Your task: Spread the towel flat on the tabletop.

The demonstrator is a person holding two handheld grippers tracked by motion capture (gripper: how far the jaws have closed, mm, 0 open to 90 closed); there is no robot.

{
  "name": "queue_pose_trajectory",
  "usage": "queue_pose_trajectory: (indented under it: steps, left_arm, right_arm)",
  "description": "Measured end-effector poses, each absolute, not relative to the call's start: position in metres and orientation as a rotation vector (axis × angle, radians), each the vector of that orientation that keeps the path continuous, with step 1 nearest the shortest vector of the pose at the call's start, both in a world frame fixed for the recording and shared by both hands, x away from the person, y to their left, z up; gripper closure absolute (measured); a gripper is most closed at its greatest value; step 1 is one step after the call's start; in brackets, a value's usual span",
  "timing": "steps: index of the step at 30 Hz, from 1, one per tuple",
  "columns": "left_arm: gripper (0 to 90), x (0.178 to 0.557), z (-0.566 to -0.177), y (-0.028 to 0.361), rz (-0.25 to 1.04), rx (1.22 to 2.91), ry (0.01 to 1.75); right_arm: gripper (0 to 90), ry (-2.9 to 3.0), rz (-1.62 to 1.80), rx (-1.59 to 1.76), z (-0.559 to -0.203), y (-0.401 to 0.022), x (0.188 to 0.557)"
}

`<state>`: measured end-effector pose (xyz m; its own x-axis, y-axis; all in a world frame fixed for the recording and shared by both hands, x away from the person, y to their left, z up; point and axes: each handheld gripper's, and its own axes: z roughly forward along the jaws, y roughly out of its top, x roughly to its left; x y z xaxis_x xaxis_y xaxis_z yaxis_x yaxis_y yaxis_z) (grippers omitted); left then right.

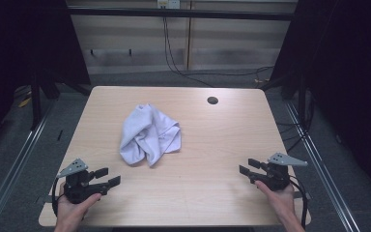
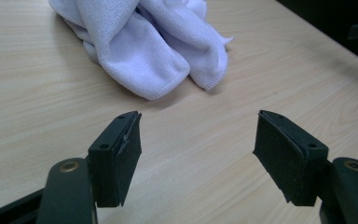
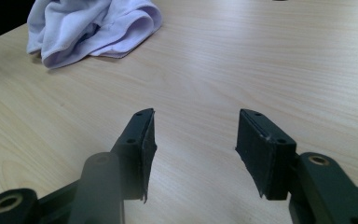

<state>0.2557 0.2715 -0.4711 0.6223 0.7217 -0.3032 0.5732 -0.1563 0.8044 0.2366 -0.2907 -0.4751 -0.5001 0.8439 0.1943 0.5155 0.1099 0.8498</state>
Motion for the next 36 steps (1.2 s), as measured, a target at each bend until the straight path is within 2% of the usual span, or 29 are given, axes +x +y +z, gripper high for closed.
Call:
queue_pose_trajectory:
  steps: [11,18,19,22,27,30,36]
  left_arm:
    - [31.5,0.271,-0.457,0.265,0.207,1.827,1.025]
    - [35.0,0.29,-0.44,0.256,0.21,1.834,0.963]
    - [38.1,0.294,-0.438,0.255,0.212,1.831,0.952]
    - [38.6,0.313,-0.434,0.251,0.217,1.839,0.947]
    - [45.0,0.349,-0.437,0.24,0.25,1.852,0.969]
    - [44.0,0.376,-0.437,0.229,0.26,1.871,0.971]
    - [42.2,0.4,-0.45,0.22,0.26,1.849,1.007]
  right_arm:
    - [44.0,2.138,1.353,1.284,-0.474,-0.274,0.233]
    - [42.6,2.192,1.348,1.227,-0.471,-0.26,0.228]
    - [42.5,2.204,1.35,1.227,-0.472,-0.258,0.229]
    - [42.3,2.216,1.343,1.221,-0.473,-0.257,0.231]
    - [41.3,2.222,1.336,1.237,-0.475,-0.259,0.235]
    - [40.7,2.23,1.345,1.243,-0.476,-0.257,0.235]
    - [39.9,2.251,1.333,1.227,-0.477,-0.257,0.235]
